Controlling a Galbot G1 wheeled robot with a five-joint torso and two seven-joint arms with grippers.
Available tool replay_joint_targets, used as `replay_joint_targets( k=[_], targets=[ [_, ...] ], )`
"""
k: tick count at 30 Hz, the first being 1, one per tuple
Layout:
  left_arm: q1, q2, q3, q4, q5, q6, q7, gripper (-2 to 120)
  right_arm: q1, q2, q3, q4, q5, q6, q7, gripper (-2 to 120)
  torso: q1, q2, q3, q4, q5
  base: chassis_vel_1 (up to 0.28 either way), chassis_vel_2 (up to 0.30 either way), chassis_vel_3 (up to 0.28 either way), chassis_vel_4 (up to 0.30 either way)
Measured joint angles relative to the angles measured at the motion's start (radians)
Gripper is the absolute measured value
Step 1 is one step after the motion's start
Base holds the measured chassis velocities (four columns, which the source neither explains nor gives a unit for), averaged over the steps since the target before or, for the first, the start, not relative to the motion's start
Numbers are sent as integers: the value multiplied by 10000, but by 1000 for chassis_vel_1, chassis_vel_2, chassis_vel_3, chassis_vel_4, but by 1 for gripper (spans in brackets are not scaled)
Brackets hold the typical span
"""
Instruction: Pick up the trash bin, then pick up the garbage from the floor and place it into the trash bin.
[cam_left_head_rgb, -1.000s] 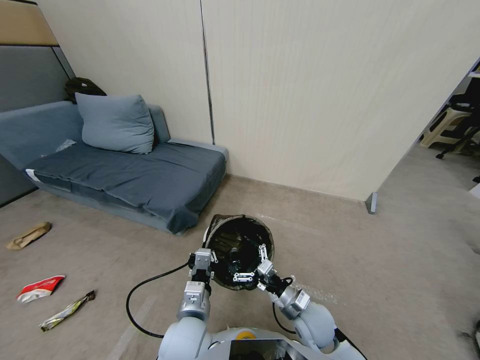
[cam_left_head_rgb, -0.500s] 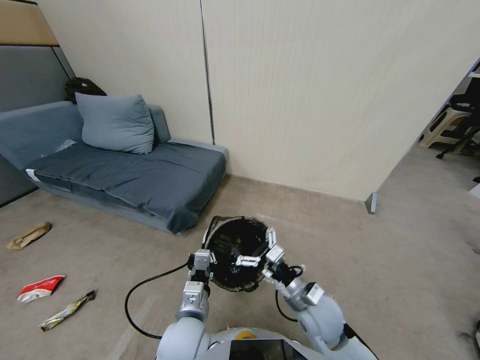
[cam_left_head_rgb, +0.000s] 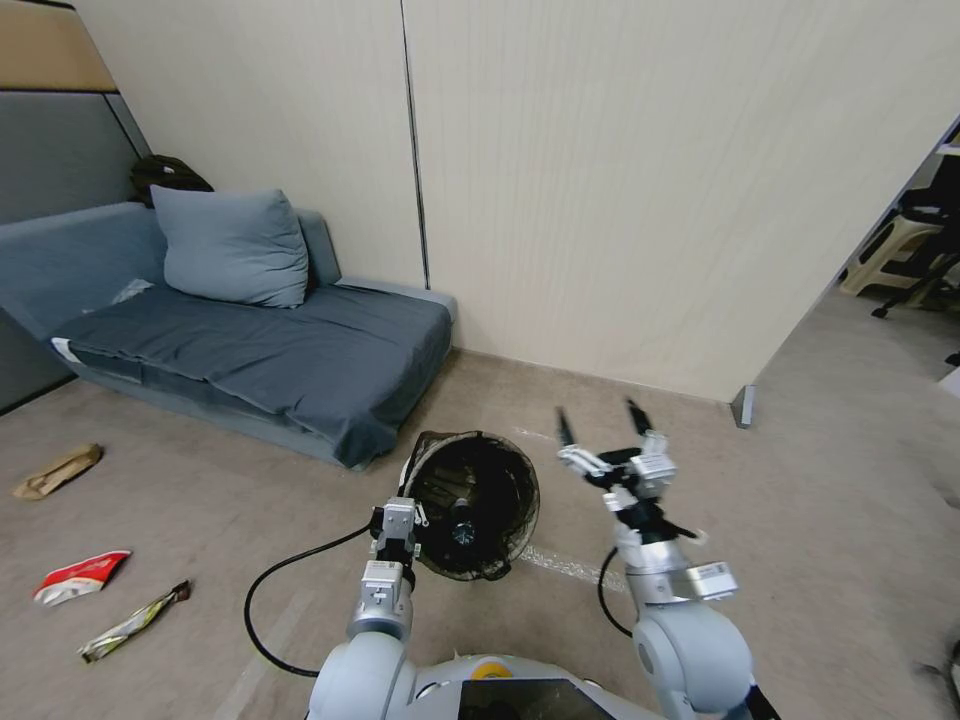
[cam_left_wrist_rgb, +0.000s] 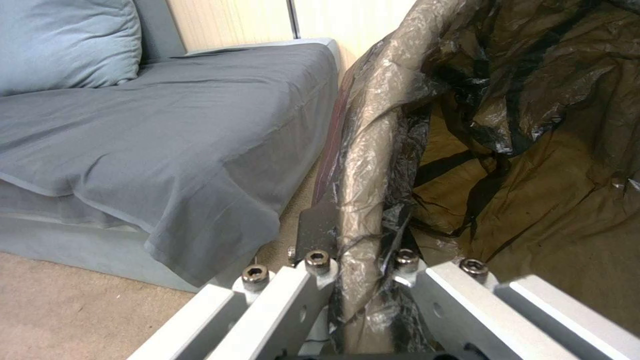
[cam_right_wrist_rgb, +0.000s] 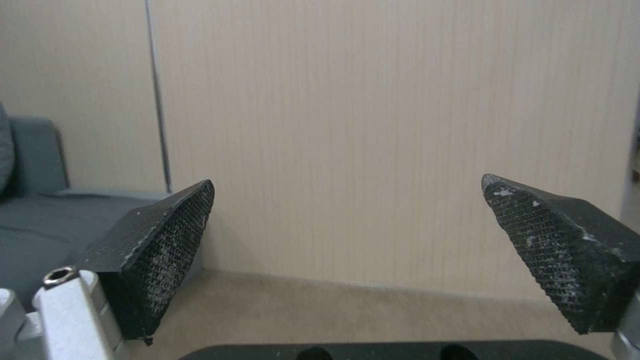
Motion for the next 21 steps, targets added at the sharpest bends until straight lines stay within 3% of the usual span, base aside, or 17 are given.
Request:
replay_joint_targets(
  k=[21],
  targets=[
    [202,107,-63,-348,-241,-1,-166,0,-598,119,-455,-310,-357,333,-171,100,0,0,0,1,0,0,0,0,0]
  ],
)
